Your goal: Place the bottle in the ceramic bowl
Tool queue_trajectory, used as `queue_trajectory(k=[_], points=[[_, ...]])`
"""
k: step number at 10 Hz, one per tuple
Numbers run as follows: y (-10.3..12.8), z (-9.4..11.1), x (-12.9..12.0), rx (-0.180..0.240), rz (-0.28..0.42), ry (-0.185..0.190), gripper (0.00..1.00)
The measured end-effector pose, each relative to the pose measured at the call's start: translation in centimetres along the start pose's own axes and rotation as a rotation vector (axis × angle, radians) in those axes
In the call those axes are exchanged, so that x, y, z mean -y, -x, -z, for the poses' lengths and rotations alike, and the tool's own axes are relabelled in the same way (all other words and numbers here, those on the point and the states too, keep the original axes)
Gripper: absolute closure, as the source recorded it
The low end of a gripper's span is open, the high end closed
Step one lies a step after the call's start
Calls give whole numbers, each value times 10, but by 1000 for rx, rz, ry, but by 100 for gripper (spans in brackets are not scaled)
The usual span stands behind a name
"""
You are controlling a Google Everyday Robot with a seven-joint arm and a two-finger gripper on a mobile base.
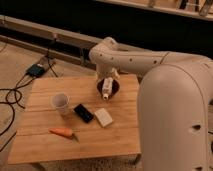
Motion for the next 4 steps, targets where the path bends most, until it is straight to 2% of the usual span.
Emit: queue_trajectory(k=[4], points=[[0, 2, -1, 5, -2, 3, 20]])
